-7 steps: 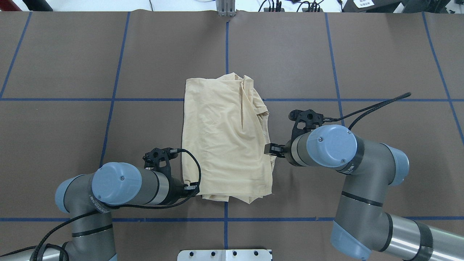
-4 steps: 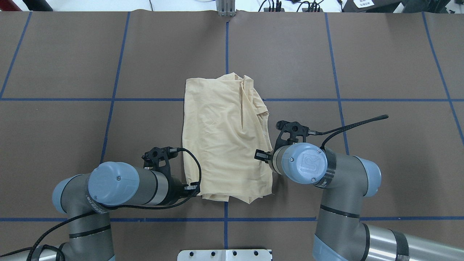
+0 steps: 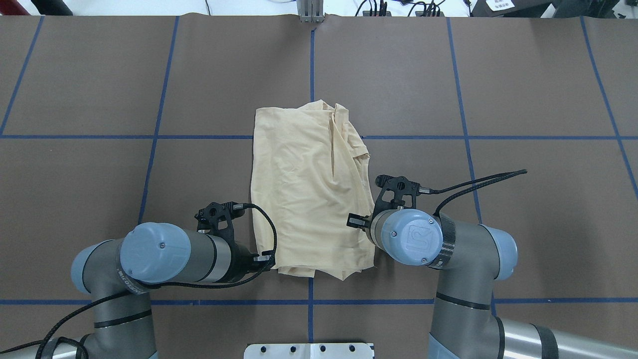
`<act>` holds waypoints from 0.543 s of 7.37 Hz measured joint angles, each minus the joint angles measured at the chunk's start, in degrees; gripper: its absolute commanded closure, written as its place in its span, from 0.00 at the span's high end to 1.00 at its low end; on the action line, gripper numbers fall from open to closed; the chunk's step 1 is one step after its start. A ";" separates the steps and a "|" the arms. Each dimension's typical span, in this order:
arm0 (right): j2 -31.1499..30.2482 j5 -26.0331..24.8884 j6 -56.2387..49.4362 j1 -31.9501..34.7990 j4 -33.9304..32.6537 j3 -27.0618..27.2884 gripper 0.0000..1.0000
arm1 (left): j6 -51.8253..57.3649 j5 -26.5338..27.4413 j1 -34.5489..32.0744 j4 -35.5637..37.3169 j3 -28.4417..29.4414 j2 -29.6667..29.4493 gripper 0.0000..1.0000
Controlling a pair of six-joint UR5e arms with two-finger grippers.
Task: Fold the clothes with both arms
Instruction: 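Hold the shirt edges with both grippers and adjust the right gripper nearer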
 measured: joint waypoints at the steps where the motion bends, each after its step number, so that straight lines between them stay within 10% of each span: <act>1: 0.12 -0.03 -0.06 -0.02 -0.01 -0.05 0.30 | 0.00 0.00 0.00 -0.02 -0.06 0.04 0.00; 4: 0.19 -0.04 -0.32 -0.12 -0.04 -0.09 0.30 | 0.00 0.02 -0.03 -0.07 -0.46 0.11 0.00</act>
